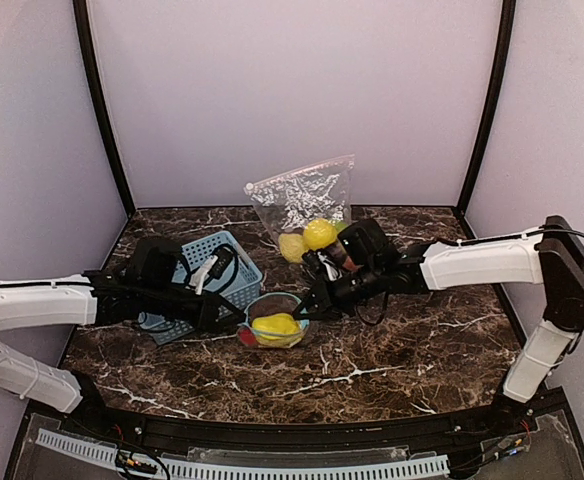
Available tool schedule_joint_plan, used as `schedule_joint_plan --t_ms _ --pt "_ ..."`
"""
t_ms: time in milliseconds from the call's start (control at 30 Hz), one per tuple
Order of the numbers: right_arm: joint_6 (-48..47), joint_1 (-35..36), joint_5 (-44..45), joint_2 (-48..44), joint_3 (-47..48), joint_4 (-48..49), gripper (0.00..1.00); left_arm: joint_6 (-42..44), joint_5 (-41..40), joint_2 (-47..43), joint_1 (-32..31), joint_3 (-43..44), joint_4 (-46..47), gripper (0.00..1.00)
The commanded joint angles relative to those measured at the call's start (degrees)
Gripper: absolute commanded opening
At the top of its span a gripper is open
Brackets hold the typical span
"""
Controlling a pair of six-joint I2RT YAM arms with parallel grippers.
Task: Place the food in the zip-top bag and seal the zipper
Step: Adjust the zipper food storage bag at the center of the board, then adjust the fake fruit in the zipper food storage bag.
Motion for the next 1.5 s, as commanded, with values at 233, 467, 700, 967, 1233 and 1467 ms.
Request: schedule_joint_plan --t_ms 233,467,700,967,1233,1467 --pt "-6.6 0.0 11.4 -1.3 4.7 -13.7 0.11 3.0 3.4 2.0 0.2 7.8 -16.7 0.01" --pt "-12.6 3.8 17.7 -2.2 7.1 -15.3 0.62 2.2 3.5 5.5 0.3 9.8 -17.9 0.01" --pt "-18.6 7.0 23.8 0.7 12.1 -19.6 0.91 2.6 3.5 6.1 0.2 10.8 -18.6 0.01" --pt "-21.9 9.8 26.4 5.2 16.5 -21.7 0.99 2.7 2.8 6.4 0.2 11.1 -19.5 0.01" --pt "-20.6 10.2 31.0 6.9 15.8 -24.0 0.99 3.1 2.4 6.8 0.3 12.0 -20.7 0.01" --pt "-19.5 10.1 33.8 7.4 15.7 -26.1 0.99 3.8 1.5 6.7 0.3 12.8 -22.3 0.01"
